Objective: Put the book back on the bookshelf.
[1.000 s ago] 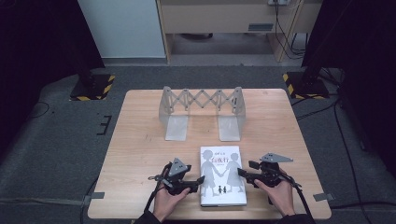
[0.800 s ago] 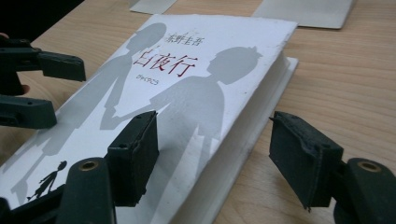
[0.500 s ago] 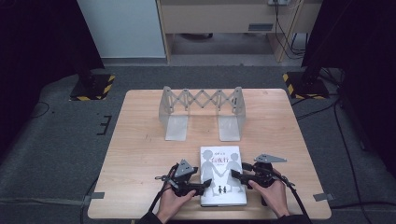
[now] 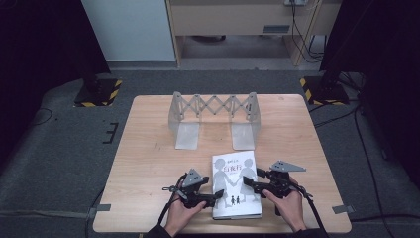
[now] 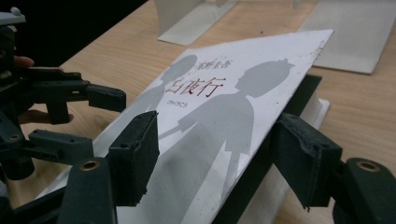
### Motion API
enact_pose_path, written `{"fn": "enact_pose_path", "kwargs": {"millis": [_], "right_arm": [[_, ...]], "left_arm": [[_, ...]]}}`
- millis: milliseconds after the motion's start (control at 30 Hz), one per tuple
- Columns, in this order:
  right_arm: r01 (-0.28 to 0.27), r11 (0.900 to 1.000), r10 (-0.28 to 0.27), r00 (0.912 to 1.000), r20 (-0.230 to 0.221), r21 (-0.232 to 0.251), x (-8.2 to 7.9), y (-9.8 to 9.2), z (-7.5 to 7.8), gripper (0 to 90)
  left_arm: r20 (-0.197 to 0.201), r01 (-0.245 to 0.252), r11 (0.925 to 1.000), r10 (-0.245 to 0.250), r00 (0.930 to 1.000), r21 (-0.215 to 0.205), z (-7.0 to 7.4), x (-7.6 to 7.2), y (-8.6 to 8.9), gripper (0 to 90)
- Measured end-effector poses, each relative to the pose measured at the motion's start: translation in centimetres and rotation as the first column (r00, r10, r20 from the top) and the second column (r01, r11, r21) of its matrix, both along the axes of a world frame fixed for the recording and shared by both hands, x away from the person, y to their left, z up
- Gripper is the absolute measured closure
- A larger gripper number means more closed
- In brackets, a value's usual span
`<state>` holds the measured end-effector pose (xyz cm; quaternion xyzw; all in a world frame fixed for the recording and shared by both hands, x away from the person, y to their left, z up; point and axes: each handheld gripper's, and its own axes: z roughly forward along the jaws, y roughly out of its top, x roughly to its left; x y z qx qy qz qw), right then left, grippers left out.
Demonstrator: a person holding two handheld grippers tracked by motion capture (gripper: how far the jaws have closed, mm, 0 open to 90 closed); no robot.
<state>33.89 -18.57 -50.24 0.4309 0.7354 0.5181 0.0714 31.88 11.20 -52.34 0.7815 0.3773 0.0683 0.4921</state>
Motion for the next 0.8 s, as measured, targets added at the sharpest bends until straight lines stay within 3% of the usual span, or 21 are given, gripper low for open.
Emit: {"fn": "enact_pose_path", "kwargs": {"millis": [133,267,433,633,800], "right_arm": [[-0.011,1.0,0.012,0.9998,-0.017,0.021,0.0,0.3,0.0,39.8],[-0.056,0.998,0.057,0.9926,-0.107,0.017,0.1,0.7,-0.5,41.4],[-0.065,0.997,0.07,0.9874,-0.142,0.041,0.4,1.0,-0.8,44.2],[-0.063,0.987,0.095,0.9708,-0.221,0.145,0.8,0.8,-1.0,59.0],[-0.021,0.975,0.08,0.961,-0.265,0.22,0.9,0.6,-0.5,70.4]], "left_arm": [[0.001,-0.002,0.9999,0.002,1.0,-0.013,-0.2,0.1,0.1,17.1],[0.001,0.0,0.9999,0.0,1.0,-0.011,-0.4,0.2,0.1,15.3],[-0.01,-0.001,0.9998,0.001,0.9999,-0.022,-0.5,0.4,0.2,12.6],[-0.05,0.006,0.9985,-0.009,0.9987,-0.055,-0.7,0.8,0.5,12.4],[-0.075,0.009,0.9965,-0.015,0.9971,-0.083,-0.7,0.9,0.6,14.1]]}}
